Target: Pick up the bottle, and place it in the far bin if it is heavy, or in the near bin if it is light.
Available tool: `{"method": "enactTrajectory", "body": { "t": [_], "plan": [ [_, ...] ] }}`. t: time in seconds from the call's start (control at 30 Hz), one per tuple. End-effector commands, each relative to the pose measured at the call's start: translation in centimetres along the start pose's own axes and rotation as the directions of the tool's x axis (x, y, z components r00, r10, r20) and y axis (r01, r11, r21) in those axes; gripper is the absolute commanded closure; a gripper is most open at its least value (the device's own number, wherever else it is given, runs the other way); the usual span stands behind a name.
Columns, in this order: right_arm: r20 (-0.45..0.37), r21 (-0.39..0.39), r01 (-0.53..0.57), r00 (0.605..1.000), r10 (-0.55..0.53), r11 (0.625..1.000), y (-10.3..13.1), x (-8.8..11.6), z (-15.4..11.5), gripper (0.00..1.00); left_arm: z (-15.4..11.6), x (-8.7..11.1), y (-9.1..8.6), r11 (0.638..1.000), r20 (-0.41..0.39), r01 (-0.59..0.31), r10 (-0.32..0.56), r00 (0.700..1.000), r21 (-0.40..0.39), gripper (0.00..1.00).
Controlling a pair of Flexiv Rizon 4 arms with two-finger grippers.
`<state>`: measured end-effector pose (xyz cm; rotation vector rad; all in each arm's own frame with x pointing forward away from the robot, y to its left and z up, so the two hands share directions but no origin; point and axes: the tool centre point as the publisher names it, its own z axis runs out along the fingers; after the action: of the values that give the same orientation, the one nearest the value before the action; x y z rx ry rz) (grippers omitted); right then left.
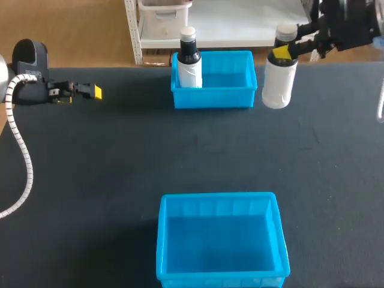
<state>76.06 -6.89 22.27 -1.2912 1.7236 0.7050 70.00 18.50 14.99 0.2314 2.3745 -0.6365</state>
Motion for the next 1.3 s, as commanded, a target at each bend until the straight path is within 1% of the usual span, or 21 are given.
{"method": "enactTrajectory", "body": {
  "t": [0.03,0.17,0.4,0.6,0.97,1.3],
  "plan": [
    [0.005,-0.02,0.006,1.0,-0.006,1.0,-1.9,-0.4,-0.9,1.0,0.0,0.0,0.0,1.0,0.0,0.0,0.0,1.0,0.0,0.0],
    [0.014,-0.032,0.025,1.0,-0.024,0.999,-3.9,-0.6,-0.9,1.0,0.0,0.0,0.0,1.0,0.0,0.0,0.0,1.0,0.0,0.0],
    [0.024,-0.069,0.057,0.998,-0.055,0.996,-6.8,-1.2,0.1,1.0,0.0,0.0,0.0,1.0,0.0,0.0,0.0,1.0,0.0,0.0],
    [0.03,-0.109,0.074,0.997,-0.071,0.991,-8.6,-1.7,1.0,1.0,0.0,0.0,0.0,1.0,0.0,0.0,0.0,1.0,0.0,0.0],
    [0.033,-0.183,0.104,0.995,-0.099,0.978,-10.8,-3.1,3.9,1.0,0.0,0.0,0.0,1.0,0.0,0.0,0.0,1.0,0.0,0.0],
    [0.033,-0.23,0.112,0.994,-0.107,0.967,-11.8,-3.7,6.9,1.0,0.0,0.0,0.0,1.0,0.0,0.0,0.0,1.0,0.0,0.0]
  ]
}}
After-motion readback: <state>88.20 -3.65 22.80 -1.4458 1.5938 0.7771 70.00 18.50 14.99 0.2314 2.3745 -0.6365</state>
